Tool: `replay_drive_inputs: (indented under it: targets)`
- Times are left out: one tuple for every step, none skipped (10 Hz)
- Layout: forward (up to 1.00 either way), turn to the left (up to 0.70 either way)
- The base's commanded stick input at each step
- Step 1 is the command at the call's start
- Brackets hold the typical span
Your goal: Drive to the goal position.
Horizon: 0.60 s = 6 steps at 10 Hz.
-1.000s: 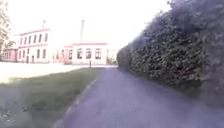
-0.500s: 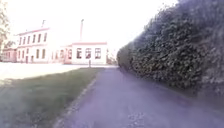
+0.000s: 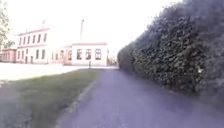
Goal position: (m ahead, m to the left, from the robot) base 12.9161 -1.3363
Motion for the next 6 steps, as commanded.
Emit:
replay_drive_inputs:
  targets:
    - [0.70,0.00]
    - [0.70,0.00]
    - [0.70,0.00]
    - [0.70,0.00]
    - [0.70,0.00]
    - [0.70,0.00]
